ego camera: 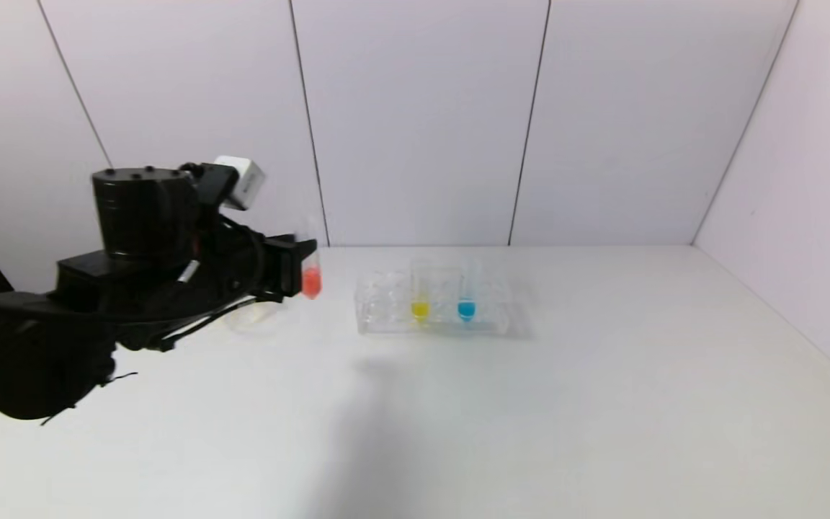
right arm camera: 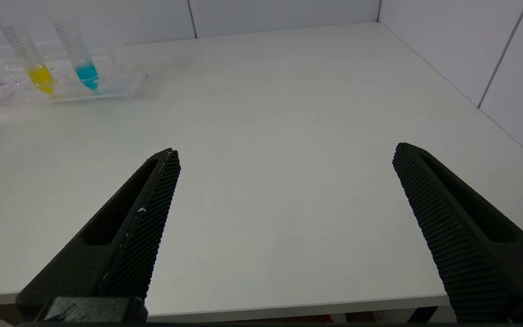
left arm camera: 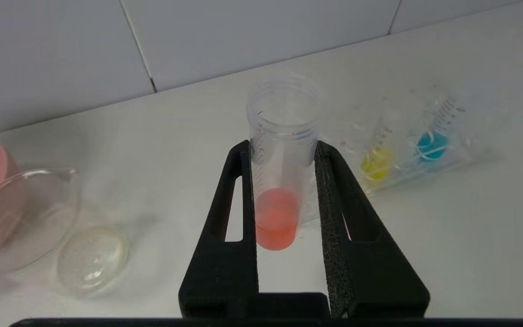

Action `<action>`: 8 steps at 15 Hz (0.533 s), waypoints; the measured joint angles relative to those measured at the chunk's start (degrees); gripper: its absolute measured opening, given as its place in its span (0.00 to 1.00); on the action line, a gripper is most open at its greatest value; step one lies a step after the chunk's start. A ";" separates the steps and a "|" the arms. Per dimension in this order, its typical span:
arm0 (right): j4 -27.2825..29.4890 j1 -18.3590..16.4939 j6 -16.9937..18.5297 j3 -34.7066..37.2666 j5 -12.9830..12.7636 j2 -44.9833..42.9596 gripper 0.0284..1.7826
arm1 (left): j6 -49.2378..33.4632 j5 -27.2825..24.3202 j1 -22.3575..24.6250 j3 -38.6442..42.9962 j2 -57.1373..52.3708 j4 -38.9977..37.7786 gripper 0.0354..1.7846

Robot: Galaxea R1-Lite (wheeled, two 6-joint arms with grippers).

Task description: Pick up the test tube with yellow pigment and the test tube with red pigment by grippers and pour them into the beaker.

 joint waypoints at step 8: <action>0.00 0.00 -0.02 0.00 0.00 0.00 0.96 | 11.70 -34.39 32.66 2.67 -5.81 7.06 0.22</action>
